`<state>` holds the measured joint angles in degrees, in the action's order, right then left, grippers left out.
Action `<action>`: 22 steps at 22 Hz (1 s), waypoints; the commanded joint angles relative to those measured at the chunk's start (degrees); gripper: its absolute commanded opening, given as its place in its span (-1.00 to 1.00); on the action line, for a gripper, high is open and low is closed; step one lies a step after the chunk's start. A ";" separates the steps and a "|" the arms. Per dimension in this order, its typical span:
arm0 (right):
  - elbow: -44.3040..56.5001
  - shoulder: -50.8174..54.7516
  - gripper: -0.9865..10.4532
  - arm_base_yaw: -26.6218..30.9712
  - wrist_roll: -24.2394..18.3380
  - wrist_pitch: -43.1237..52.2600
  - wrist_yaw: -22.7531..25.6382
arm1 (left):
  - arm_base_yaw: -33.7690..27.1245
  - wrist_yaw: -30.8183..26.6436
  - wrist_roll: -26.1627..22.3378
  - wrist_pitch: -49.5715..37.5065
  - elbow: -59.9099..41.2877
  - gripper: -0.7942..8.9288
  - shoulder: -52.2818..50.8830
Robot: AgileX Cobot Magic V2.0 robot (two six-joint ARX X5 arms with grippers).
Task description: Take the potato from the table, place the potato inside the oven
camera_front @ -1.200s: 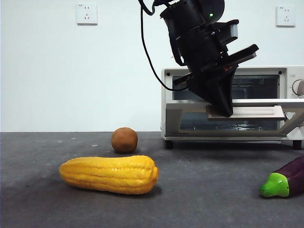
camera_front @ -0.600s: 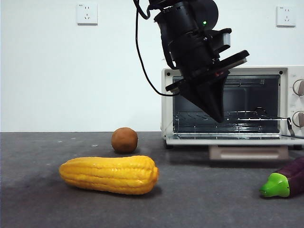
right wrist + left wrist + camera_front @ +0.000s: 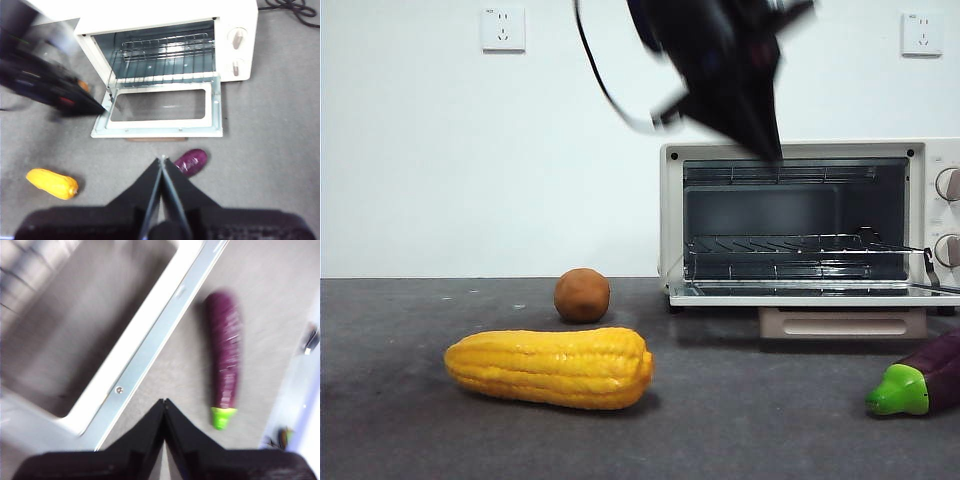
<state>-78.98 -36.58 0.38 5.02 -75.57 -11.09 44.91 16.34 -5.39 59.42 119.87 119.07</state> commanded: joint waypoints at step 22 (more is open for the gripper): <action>-0.26 -26.84 -0.83 -25.66 15.87 40.79 -18.45 | -6.62 -11.89 -2.56 15.96 -0.22 -0.85 -29.29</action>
<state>-79.07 -62.59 -23.46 20.10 -35.55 -30.44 38.65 4.62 -7.20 75.57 119.90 90.70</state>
